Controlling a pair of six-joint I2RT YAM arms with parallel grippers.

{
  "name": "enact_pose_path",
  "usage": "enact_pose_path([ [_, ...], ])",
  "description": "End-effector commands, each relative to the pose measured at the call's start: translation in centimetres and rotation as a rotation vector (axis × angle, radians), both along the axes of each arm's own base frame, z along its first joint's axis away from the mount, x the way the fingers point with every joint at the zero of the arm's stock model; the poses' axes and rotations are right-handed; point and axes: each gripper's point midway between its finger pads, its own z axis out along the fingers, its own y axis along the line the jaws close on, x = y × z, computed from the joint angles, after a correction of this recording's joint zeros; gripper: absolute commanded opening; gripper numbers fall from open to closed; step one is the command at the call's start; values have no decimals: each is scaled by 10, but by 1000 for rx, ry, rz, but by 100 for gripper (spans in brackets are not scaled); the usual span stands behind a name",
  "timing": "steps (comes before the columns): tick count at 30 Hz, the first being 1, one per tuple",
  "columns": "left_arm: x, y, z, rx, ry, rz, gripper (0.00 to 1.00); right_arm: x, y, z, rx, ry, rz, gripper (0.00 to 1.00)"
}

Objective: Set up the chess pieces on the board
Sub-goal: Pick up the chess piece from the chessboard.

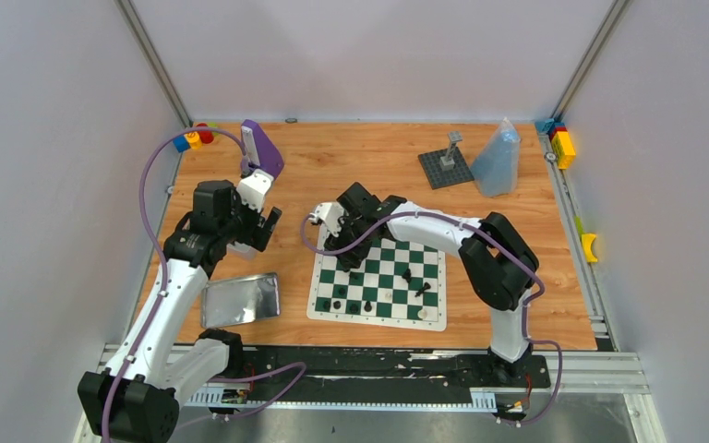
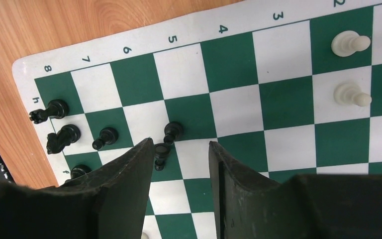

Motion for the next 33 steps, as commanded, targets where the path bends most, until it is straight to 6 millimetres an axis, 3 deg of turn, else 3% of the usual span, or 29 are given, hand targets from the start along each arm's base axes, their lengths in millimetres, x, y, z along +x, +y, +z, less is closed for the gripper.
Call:
enact_pose_path([
  [1, 5, 0, 4, -20, -28, 9, 100, 4, 19, 7, 43, -9, 17, 45],
  [15, 5, 0, 4, -20, -28, 11, 100, -1, 22, -6, 22, 9, 33, 31],
  [22, 5, 1, 3, -18, -27, 12, 100, -2, 25, -5, 26, 5, 41, 18],
  [28, 6, 4, 3, -15, -28, 32, 100, -8, 29, 14, 62, -10, 65, 1],
  [33, 10, 13, 5, -10, -29, 79, 100, -22, 38, 37, 109, -23, 118, 0],
])
